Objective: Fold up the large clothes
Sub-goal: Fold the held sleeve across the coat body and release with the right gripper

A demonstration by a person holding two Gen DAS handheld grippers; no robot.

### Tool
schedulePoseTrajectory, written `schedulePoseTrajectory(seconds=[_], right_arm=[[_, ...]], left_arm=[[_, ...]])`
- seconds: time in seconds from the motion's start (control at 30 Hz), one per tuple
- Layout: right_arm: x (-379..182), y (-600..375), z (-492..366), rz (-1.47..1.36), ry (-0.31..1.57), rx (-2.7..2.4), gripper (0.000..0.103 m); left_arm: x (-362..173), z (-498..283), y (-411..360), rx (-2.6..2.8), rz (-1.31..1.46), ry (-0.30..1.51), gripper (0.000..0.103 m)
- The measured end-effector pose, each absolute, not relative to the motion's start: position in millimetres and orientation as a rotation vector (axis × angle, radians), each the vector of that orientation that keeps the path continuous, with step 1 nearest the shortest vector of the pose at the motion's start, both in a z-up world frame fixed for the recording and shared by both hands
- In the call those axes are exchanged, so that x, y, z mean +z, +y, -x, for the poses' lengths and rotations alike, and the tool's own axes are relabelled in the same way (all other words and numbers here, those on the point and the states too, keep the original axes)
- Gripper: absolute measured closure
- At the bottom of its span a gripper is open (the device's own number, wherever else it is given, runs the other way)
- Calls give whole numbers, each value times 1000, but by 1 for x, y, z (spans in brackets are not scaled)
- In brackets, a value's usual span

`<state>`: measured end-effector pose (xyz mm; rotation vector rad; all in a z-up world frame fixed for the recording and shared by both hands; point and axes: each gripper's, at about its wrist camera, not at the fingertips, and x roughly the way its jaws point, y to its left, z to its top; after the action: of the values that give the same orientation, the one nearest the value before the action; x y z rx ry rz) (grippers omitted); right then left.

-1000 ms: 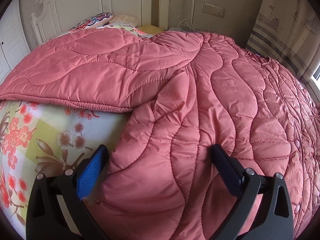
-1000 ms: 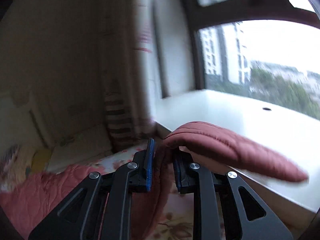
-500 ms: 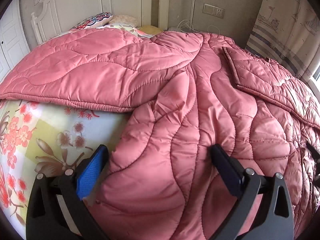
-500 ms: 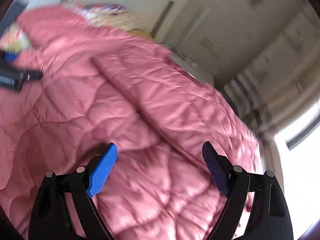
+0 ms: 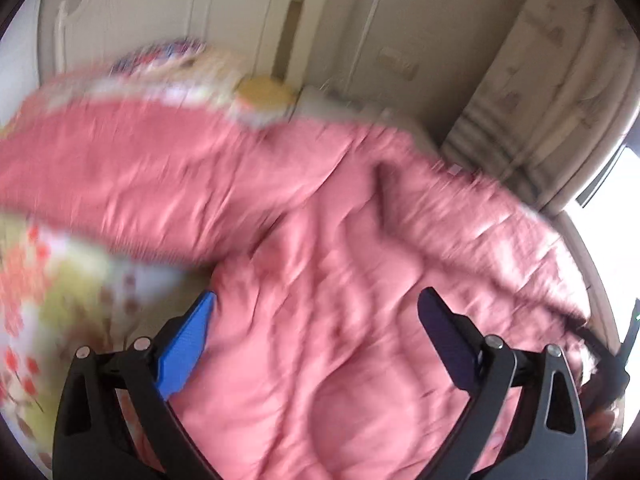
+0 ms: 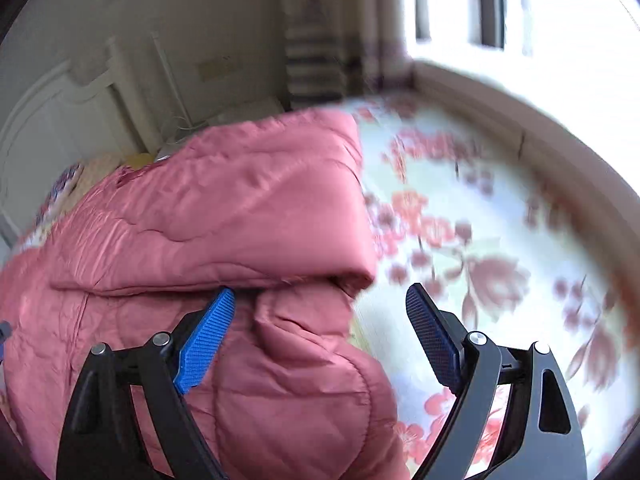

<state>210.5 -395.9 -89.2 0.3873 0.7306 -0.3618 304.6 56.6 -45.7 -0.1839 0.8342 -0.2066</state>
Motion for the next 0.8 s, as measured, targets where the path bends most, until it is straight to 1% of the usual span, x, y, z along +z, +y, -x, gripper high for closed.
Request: schedulePoseTrajectory(seconds=[0.1,0.2,0.27,0.3,0.33,0.37,0.4,0.43,0.47,0.5,0.6,0.67,0.73,0.8], right_arm=[[-89,-402,-207,-429,705,-351,20],[-87,-403,-204,-450,678,-344,20],[-89,-407,-198,-469,658,-348,20],[-88,-409,-195,-486,639,-348,20],[-86,-410,-190,-501,621,-346,20],[-89,-412,-188,-513,606,-345,20],[-88,-415,-185,-528,589,-347,20],[-87,-416,-182,-539,576,-350,20],[-87,-418,-180,-550,564,-350,20],[-86,-420,-178,-561,553,-345,20],[-86,-420,-179,-566,554,-327,20],[-85,-418,-179,-557,549,-315,18],[-85,-416,-181,-548,554,-299,17],[-90,-413,-192,-536,616,-260,17]], left_arm=[[-32,-336,20,-271,139,828,4],[-46,-377,-18,-278,86,876,5],[-64,-402,-41,-275,67,927,9],[-74,-410,-49,-273,53,951,14],[-85,-417,-59,-270,31,982,24],[-97,-421,-68,-260,-1,997,25],[-98,-417,-75,-242,-41,945,38],[-97,-412,-81,-246,-77,914,66],[-91,-405,-85,-255,-98,890,77],[-83,-400,-85,-263,-87,868,82],[-47,-372,-64,-264,-26,753,83],[-31,-355,-46,-279,4,722,83],[-33,-351,-39,-268,-20,742,76],[-58,-358,-33,-208,-93,794,75]])
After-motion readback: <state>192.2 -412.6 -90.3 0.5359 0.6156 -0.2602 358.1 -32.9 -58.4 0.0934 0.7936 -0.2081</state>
